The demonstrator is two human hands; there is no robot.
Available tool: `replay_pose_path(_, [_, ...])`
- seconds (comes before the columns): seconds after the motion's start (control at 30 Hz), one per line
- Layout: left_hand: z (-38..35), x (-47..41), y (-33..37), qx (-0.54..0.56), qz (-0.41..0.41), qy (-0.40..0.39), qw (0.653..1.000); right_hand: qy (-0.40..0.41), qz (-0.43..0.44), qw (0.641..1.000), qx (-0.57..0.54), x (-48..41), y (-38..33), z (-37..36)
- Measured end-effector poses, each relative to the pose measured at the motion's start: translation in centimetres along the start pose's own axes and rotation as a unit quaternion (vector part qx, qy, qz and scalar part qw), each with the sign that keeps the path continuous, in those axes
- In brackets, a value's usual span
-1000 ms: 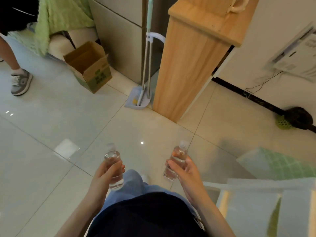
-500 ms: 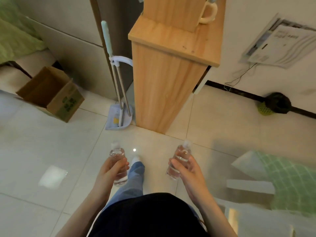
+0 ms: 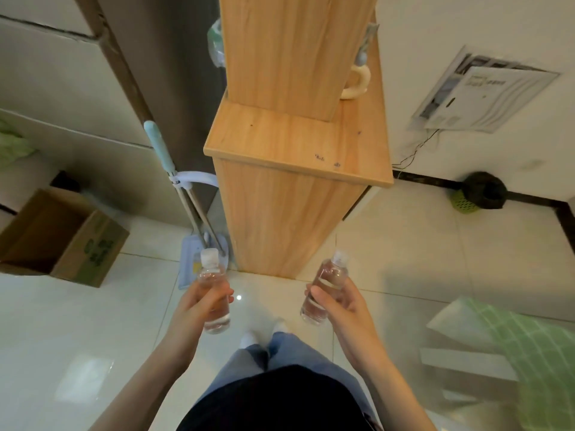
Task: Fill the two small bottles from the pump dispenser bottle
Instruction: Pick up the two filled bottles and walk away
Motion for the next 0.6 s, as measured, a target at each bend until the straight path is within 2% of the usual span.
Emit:
replay_pose_path(0.17, [-2.2, -2.7, 5.2, 0.015, -0.049, -0.035, 0.998, -0.046, 0.020, 0.998, 0.035, -3.7, -4.3, -0.8])
replay_pose_path(0.4, [-8.2, -5.9, 16.9, 0.026, -0.191, -0.107, 0.975, -0.119, 0.102, 0.986, 0.049, -9.0, -12.9, -2.1])
replay_pose_path(0.6, [-13.2, -9.4, 25.7, -0.035, -0.286, -0.147, 0.946, -0.102, 0.201, 0.973, 0.050, -13.2, -20.9, -2.5])
Point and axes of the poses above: each hand's wrist, its own x-axis away from the middle knuckle, its own z-axis out of the back of the hand, y = z × x, the point moved 10 cm from there along -x, towards the middle knuckle, and after that the axes turned 10 degrees about -y, right-handed, at the moved point
